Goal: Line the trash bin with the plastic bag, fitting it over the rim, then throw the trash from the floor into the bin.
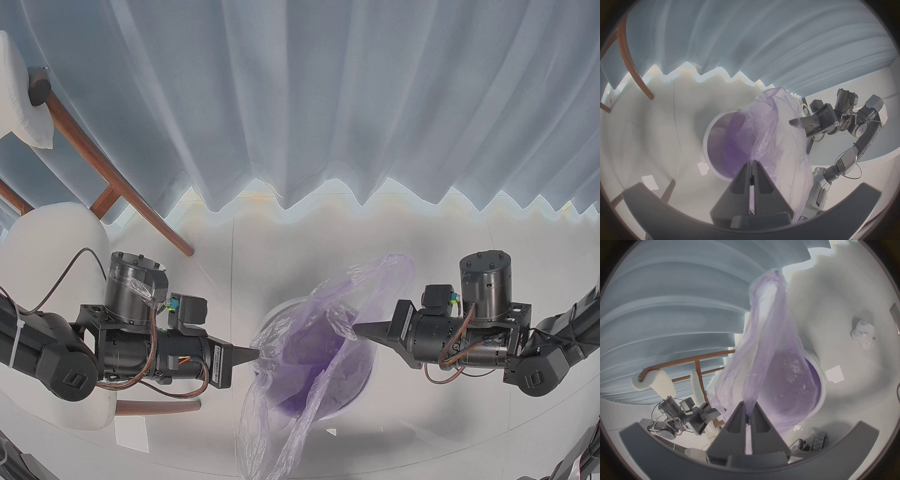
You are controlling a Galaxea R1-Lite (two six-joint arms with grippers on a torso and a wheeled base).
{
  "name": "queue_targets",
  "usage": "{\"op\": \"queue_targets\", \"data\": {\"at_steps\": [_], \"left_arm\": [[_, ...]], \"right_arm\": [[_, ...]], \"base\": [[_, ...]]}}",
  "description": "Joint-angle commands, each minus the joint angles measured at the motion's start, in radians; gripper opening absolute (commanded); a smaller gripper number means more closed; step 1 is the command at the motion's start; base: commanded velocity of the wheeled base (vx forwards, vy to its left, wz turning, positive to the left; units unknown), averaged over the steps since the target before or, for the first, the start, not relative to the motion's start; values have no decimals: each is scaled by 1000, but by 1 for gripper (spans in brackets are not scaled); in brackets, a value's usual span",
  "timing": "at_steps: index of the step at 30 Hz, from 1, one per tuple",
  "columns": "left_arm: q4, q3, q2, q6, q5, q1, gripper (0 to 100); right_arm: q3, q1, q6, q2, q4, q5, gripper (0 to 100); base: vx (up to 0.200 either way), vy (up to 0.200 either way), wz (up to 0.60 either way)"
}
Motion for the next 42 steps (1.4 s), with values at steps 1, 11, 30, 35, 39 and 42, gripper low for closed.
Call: {"op": "queue_targets", "data": {"at_steps": [1, 11, 30, 35, 39, 42], "left_arm": [[-1, 22, -3, 6, 30, 15, 0], [34, 75, -87, 12, 79, 78, 0], [133, -14, -46, -2, 136, 103, 0], [99, -41, 19, -10, 139, 123, 0], [34, -58, 106, -8, 155, 146, 0], [-39, -57, 158, -8, 164, 158, 0]], "right_arm": [[78, -6, 0, -95, 32, 2, 0], [147, -152, -10, -161, 54, 28, 0], [-126, -264, -59, 106, 44, 33, 0], [-198, -264, -63, 168, 48, 30, 0], [-264, -277, -74, 238, 49, 25, 0], [-307, -290, -74, 284, 51, 27, 0]], "base": [[0, 0, 0], [0, 0, 0], [0, 0, 0], [0, 0, 0], [0, 0, 0], [0, 0, 0]]}}
